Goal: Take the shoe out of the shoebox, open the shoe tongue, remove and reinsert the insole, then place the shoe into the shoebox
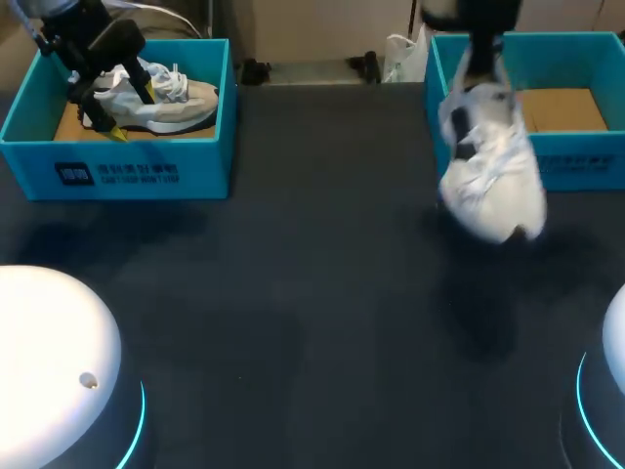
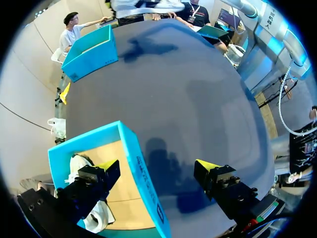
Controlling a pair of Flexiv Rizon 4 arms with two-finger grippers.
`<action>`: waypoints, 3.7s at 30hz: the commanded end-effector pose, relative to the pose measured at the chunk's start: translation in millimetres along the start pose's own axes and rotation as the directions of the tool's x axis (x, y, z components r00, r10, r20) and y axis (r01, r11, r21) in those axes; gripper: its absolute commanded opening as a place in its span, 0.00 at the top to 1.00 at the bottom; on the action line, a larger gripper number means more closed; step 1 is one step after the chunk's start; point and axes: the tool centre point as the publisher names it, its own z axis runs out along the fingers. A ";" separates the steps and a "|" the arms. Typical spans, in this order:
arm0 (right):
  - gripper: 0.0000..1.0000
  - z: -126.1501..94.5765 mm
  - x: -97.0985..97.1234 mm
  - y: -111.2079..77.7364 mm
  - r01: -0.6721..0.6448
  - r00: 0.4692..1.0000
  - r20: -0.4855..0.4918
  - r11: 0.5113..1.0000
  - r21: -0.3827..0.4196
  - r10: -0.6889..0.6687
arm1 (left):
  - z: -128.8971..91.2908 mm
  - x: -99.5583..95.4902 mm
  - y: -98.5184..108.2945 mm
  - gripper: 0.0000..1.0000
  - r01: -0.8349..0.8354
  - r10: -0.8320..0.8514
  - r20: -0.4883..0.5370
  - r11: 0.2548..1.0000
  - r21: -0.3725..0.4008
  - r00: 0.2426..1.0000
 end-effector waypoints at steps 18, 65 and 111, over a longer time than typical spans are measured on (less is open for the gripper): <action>1.00 23.4 -121.9 -43.6 0.014 1.000 -0.001 1.000 -0.020 -0.014 | -0.4 0.7 -0.1 0.00 0.000 0.000 0.000 1.000 -0.003 1.000; 1.00 73.6 -257.5 -195.8 -0.746 0.666 0.160 0.650 0.147 0.729 | -0.4 0.7 -0.1 0.00 0.000 0.000 0.000 1.000 -0.003 1.000; 1.00 121.4 -212.1 -261.9 -0.978 0.144 0.308 0.088 0.190 0.940 | -0.4 0.7 -0.1 0.00 0.000 0.000 0.000 1.000 -0.003 1.000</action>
